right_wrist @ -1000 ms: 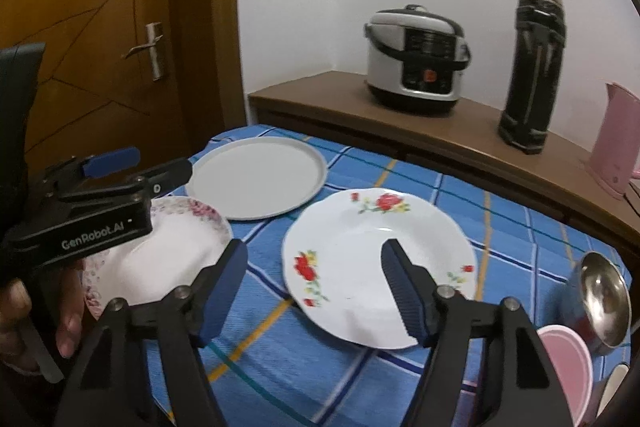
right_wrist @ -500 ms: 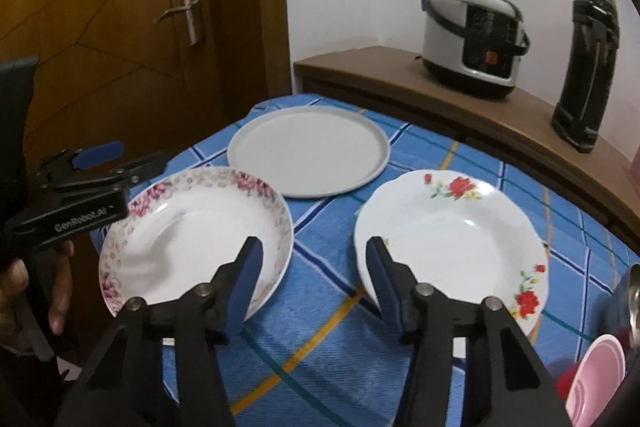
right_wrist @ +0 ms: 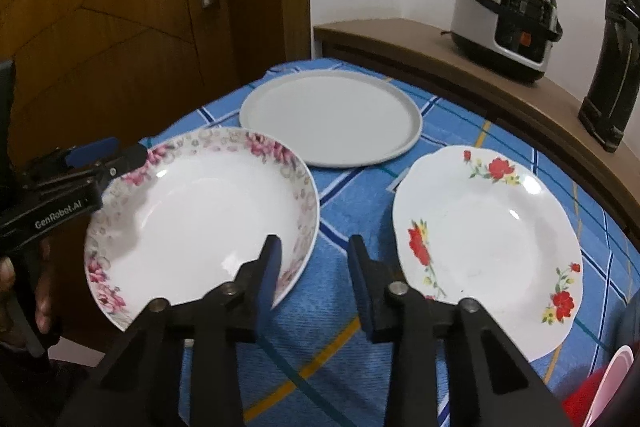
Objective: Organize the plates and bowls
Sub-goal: 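Close both grippers on the rim of the pink floral bowl, then lift the pink floral bowl off the cloth with both grippers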
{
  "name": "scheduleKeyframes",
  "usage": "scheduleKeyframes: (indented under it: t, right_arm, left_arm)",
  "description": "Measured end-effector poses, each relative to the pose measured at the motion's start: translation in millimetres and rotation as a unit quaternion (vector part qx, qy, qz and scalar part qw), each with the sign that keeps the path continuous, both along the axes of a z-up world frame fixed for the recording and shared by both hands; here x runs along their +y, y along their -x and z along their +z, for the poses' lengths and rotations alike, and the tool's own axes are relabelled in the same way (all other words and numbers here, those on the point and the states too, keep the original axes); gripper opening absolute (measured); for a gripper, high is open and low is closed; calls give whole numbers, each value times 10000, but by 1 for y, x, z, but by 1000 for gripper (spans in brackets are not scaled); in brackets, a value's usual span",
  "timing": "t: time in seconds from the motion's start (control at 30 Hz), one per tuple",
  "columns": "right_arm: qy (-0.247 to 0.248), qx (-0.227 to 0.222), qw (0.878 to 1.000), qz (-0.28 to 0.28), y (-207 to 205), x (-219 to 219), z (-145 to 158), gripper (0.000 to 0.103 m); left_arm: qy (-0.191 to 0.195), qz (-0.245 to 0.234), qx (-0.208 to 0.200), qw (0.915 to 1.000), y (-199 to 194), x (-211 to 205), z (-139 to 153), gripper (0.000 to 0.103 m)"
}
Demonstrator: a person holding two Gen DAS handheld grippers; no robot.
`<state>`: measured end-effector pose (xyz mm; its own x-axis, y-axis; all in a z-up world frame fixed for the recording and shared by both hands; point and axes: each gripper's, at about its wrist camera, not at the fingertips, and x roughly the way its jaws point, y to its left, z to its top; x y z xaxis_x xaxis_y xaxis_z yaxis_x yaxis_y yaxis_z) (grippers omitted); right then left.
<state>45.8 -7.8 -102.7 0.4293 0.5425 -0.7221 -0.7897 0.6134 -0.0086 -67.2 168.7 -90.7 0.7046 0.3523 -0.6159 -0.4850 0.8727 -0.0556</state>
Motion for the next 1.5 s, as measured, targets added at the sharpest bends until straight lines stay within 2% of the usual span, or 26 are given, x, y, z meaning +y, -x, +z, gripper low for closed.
scheduleKeyframes:
  t: [0.27,0.37,0.4,0.43,0.53,0.57,0.77,1.1,1.5]
  right_arm:
    - [19,160,9998,138,2,6,-6,28]
    - [10,195,9996,223,5,8,-7,23]
    - [15,156,9996,222,7,8,-7,23]
    - [20,132,9997,228,8,8,-7,23]
    - [-42,155,9996,231,8,6,-7,23]
    - [-31,129,9996,238,8,7,-7,23]
    - [-42,29,9996,267,12,6,-7,23]
    - [-286,71,9991,317,13,1,-1,21]
    - [-487,-43,9984,268,14,-9,10,20]
  left_arm:
    - [158,-131,46,9998,-2,-1,-8,49]
    - [179,-203,97,9996,-4,-3,-12,48]
    - [203,-222,107,9995,-4,-3,-14,46]
    - [216,-235,114,9994,-4,-3,-15,37]
    - [231,-268,134,9993,-5,-5,-17,24]
    - [234,-288,109,9993,-4,-6,-18,23]
    - [125,-134,29,9998,0,-11,-18,24]
    - [207,0,-86,9997,2,-8,-14,24]
    - [187,-7,-257,9995,0,-8,-1,24]
